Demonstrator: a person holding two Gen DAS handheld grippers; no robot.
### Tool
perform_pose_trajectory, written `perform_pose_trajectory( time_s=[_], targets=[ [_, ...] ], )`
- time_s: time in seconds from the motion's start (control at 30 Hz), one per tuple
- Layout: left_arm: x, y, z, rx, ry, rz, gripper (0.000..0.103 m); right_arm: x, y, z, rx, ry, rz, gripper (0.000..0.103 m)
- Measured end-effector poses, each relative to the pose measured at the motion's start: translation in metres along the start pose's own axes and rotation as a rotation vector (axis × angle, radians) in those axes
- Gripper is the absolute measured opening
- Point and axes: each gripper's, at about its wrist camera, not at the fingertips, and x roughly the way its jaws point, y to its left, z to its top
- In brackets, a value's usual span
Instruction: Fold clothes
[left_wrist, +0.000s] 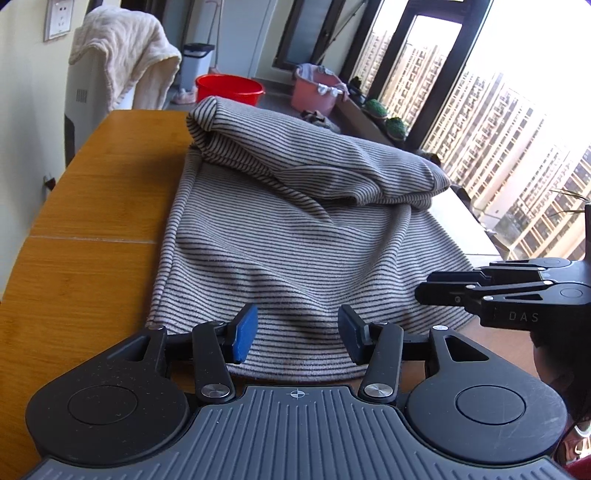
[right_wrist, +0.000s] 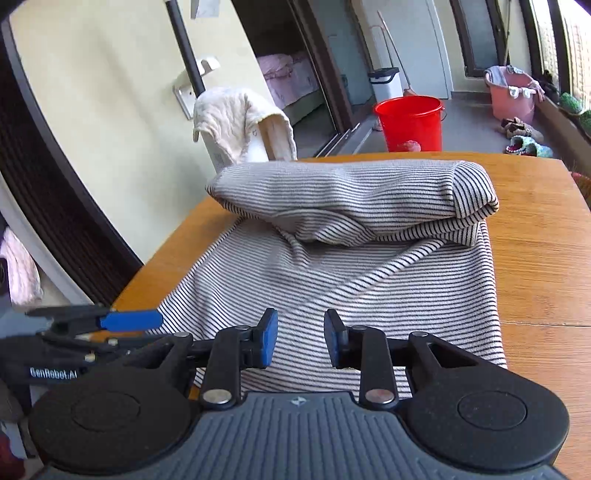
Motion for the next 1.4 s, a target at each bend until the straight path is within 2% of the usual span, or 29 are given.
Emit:
perform_pose_trajectory(
  time_s=[0.03,0.1,0.2,0.33,0.4,0.47,0.53,0.63,0.83,0.97,1.03,1.13,1.23,1.27,1.33,1.37,1.4],
  targets=[
    [-0.009,-0.004,0.000,0.025,-0.034,0.012,0.065,0.006,-0.007,0.007,0.075,-0.014,0.014,0.031],
    [-0.027,-0.012,0.000,0.088,-0.113,0.049,0.082,0.017,-0.020,0.020,0.224,-0.041,0.041,0.033],
    [-0.047,-0.026,0.000,0.179,-0.207,0.099,0.087,0.046,-0.043,0.030,0.401,-0.047,0.045,0.034],
    [-0.054,-0.023,0.004,0.181,-0.239,0.090,0.088,0.086,-0.063,0.032,0.564,-0.039,0.068,0.034],
    [-0.054,-0.019,0.002,0.182,-0.251,0.107,0.089,0.095,-0.067,0.036,0.598,-0.059,0.095,0.027],
    [-0.050,-0.015,0.003,0.183,-0.256,0.118,0.089,0.093,-0.061,0.046,0.547,-0.094,0.089,0.011],
    [-0.044,-0.010,0.007,0.187,-0.262,0.126,0.089,0.082,-0.049,0.062,0.439,-0.141,0.078,0.005],
    [-0.042,-0.008,0.004,0.243,-0.292,0.178,0.089,0.055,-0.032,0.083,0.319,-0.201,0.073,0.004],
    [0.004,-0.018,0.034,0.452,-0.355,0.355,0.089,0.030,-0.012,0.100,0.126,-0.215,-0.028,0.004],
    [0.023,-0.019,0.057,0.441,-0.342,0.352,0.088,0.025,-0.014,0.097,0.133,-0.203,0.011,0.004],
    [0.028,-0.027,0.058,0.480,-0.350,0.341,0.088,0.019,-0.014,0.096,0.150,-0.215,0.041,0.004],
    [0.041,-0.043,0.057,0.581,-0.360,0.327,0.088,0.006,-0.009,0.097,0.135,-0.236,0.074,0.004],
    [0.063,-0.056,0.049,0.747,-0.387,0.397,0.088,-0.005,-0.006,0.097,0.118,-0.247,0.093,0.004],
    [0.069,-0.060,0.047,0.788,-0.394,0.423,0.085,-0.006,-0.006,0.097,0.112,-0.248,0.090,0.004],
    [0.081,-0.063,0.047,0.827,-0.384,0.459,0.069,-0.010,-0.006,0.096,0.099,-0.252,0.085,0.004],
    [0.088,-0.063,0.049,0.833,-0.368,0.467,0.057,-0.012,-0.006,0.095,0.079,-0.255,0.076,0.005],
    [0.092,-0.063,0.051,0.832,-0.358,0.472,0.039,-0.017,-0.004,0.093,0.035,-0.276,0.048,0.006]
  ],
)
